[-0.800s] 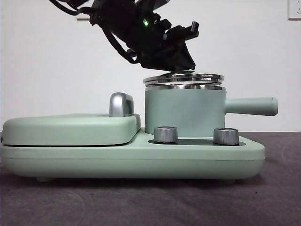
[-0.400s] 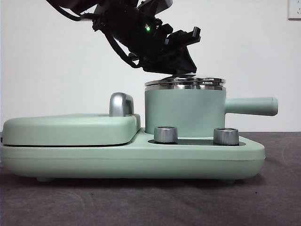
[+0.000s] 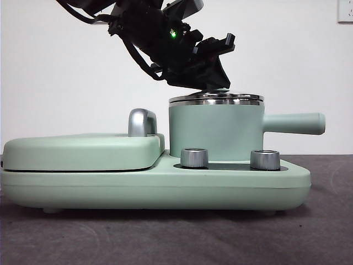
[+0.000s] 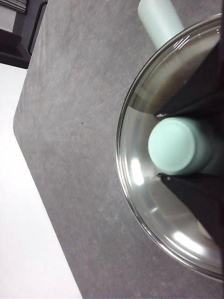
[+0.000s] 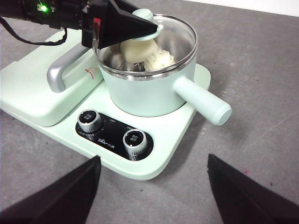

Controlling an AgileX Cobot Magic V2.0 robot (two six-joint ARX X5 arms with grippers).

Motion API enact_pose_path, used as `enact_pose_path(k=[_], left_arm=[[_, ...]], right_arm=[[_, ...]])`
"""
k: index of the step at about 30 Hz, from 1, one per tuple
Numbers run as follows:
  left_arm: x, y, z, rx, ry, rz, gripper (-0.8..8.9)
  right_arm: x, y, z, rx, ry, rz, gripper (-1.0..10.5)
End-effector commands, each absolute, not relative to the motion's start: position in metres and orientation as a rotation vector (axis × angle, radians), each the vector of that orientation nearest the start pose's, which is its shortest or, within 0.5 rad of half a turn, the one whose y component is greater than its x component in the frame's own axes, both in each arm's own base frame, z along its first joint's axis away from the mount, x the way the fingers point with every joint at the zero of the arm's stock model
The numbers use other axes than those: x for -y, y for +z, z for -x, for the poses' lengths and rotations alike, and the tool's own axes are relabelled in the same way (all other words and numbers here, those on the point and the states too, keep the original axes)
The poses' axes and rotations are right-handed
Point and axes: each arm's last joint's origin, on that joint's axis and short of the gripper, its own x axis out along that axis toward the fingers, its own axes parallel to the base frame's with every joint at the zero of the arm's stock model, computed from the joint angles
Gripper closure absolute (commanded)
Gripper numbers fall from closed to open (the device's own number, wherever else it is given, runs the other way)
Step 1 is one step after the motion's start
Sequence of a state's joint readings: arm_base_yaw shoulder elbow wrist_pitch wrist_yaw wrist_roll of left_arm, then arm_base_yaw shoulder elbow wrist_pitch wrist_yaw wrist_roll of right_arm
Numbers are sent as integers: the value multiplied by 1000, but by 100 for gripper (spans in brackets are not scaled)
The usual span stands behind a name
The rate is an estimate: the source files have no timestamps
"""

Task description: Put the buns in a small steamer

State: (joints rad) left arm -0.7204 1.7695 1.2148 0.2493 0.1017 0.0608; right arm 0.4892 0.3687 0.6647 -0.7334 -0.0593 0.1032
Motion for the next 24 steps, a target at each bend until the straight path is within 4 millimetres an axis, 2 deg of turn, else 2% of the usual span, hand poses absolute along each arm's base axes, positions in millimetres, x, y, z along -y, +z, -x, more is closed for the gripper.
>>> enact_pose_path(k=[1,7,9,14,19,24], left_arm=[[275,256,-305,-260,-830,-155,799],[275,252,-306,-274,-830,-157,796],[276,253,-305,-268,-832,-150,766],[274,259,-303,-263,-831,-144,584],[266,277,-294,-274,-829,-131,527],[251,298,-279,-323,-823,-139,528]], right_arm=[[-39,290,-68,-444,526,4,587],[-39,290,-68,-444,526,4,587],[-39,290,-68,-444,526,4,587],[-39,290,-68,-444,526,4,587],[-39,290,-68,-443,526,4,587],[-39,290,-68,-443,526,4,587]])
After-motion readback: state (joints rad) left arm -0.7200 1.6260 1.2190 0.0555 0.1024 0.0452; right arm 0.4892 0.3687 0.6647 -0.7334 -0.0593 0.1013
